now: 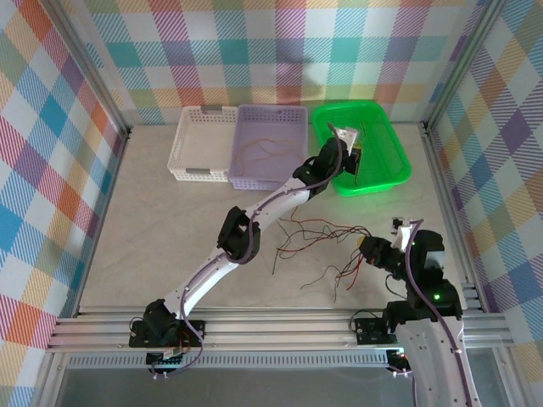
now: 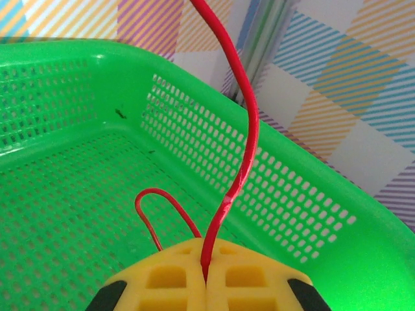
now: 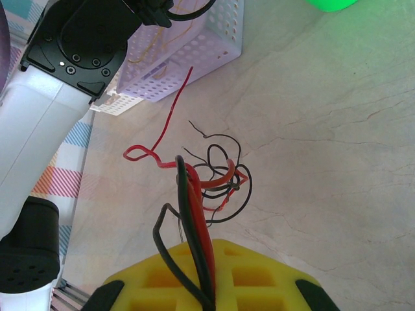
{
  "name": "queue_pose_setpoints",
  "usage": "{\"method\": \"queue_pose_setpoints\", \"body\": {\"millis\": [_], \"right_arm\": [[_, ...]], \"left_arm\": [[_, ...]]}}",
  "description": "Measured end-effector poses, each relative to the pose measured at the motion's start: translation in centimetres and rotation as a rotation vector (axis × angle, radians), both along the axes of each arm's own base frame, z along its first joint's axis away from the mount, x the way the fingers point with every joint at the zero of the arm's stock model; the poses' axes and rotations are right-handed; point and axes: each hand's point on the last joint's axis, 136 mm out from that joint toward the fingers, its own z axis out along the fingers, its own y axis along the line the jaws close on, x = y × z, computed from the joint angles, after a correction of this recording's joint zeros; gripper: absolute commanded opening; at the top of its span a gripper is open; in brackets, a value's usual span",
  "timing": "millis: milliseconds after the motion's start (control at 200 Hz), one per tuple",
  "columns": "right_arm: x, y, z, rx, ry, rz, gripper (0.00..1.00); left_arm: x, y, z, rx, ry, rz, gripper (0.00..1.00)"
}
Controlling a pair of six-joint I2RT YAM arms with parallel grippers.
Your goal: Untangle the cables
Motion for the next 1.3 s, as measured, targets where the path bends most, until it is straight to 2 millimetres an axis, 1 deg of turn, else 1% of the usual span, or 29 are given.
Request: {"method": "queue_pose_setpoints", "body": {"millis": [165,250,295,470,625,750,880,955,1020,1130,1195,1270,1300], "right_arm": [[-0.1,0.1,0.0,0.003,0.004,0.005,0.00],[-0.1,0.1,-0.1,0.003,0.005,0.005,0.00],[-0.1,0.1,-0.1,0.003,0.005,0.005,0.00],[-0.1,0.1,0.1,0.003,0.002,0.005,0.00],[-0.2,0.1,0.2,0.003,0.001,0.005,0.00],[-0.2,0.1,0.3,0.003,0.001,0.005,0.00],[-0.2,0.1,0.3,0.003,0.000,0.004,0.00],[-0.2,0.1,0.3,0.003,0.000,0.004,0.00],[-0.2,0.1,0.4,0.003,-0.001,0.004,0.00],[-0.2,0.1,0.7,0.003,-0.007,0.004,0.00],[-0.2,0.1,1.0,0.003,-0.015,0.004,0.00],[-0.2,0.1,1.3,0.004,-0.018,0.004,0.00],[-0.1,0.1,1.3,0.004,-0.017,0.004,0.00]], "left_arm": [[-0.6,-0.2,-1.0,0.037,0.018,-0.017,0.00],[-0.6,-0.2,-1.4,0.053,0.021,-0.019,0.05],[-0.7,-0.1,-1.6,0.063,0.026,-0.021,0.09],[-1.0,-0.1,-2.4,0.099,0.038,-0.041,0.30],[-1.4,-0.2,-2.9,0.113,0.053,-0.061,0.56],[-1.7,-0.3,-3.3,0.127,0.063,-0.081,0.80],[-2.0,-0.3,-3.8,0.140,0.079,-0.103,0.95],[-2.0,-0.2,-4.0,0.145,0.090,-0.109,1.00],[-1.9,0.0,-4.1,0.145,0.099,-0.113,1.00],[-1.9,0.3,-3.6,0.119,0.131,-0.119,1.00],[-1.7,0.7,-2.6,0.087,0.157,-0.119,1.00],[-1.2,1.3,-0.6,0.028,0.175,-0.115,1.00],[-0.9,1.6,0.5,0.000,0.179,-0.114,1.00]]}}
